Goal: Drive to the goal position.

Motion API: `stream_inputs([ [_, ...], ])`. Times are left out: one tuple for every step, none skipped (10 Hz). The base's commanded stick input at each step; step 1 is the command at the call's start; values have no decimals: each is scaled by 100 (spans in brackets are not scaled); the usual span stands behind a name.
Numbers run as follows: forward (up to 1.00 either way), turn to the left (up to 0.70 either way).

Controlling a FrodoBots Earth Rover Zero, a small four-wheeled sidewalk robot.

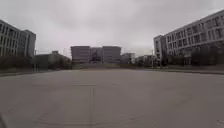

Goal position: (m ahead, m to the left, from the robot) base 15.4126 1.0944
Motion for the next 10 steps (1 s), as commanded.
stream_inputs([
  [70,0],
  [70,0],
  [70,0],
  [70,0],
  [70,0],
  [70,0],
  [70,0],
  [70,0],
  [70,0],
  [70,0],
])
